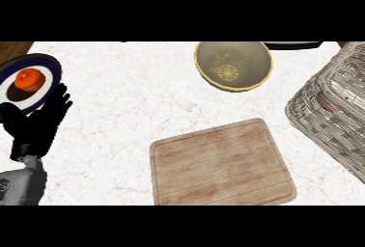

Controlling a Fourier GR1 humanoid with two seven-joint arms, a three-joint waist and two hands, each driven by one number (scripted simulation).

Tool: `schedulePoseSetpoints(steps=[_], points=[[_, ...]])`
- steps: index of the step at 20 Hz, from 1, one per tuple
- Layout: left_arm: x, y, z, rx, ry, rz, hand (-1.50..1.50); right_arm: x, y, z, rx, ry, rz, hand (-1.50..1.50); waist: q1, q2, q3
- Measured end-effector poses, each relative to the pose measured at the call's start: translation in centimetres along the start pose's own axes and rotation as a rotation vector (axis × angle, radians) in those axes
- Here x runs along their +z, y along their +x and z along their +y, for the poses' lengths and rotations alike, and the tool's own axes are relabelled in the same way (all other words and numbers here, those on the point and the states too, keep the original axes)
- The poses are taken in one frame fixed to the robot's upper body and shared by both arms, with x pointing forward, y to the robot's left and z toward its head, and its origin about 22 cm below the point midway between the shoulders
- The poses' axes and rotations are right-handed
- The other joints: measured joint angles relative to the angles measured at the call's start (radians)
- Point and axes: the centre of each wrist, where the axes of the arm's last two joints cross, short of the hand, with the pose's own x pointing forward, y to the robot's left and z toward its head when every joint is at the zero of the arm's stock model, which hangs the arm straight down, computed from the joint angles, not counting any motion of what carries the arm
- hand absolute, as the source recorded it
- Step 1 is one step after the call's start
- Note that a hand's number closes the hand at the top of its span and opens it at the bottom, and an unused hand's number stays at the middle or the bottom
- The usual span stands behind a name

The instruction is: Pick the bell pepper from the cutting board and place it in the basket

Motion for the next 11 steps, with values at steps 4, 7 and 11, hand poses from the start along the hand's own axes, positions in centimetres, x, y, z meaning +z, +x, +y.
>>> schedulePoseSetpoints(steps=[4, 7, 11], points=[[0.1, 0.1, 0.1, 0.001, 0.009, -0.003, 0.00, -1.0, -1.0, -5.5, -0.041, 0.006, 0.039, -1.50, -0.009, -0.003, 0.000], [0.4, -0.5, 0.4, 0.003, 0.019, 0.009, 0.00, -1.2, -2.5, -9.5, -0.038, 0.048, 0.055, -1.50, -0.019, -0.005, 0.000], [0.6, -0.8, 0.6, 0.003, 0.020, 0.013, 0.00, -1.8, -4.3, -14.5, -0.025, 0.120, 0.075, -1.50, -0.026, -0.006, 0.000]])
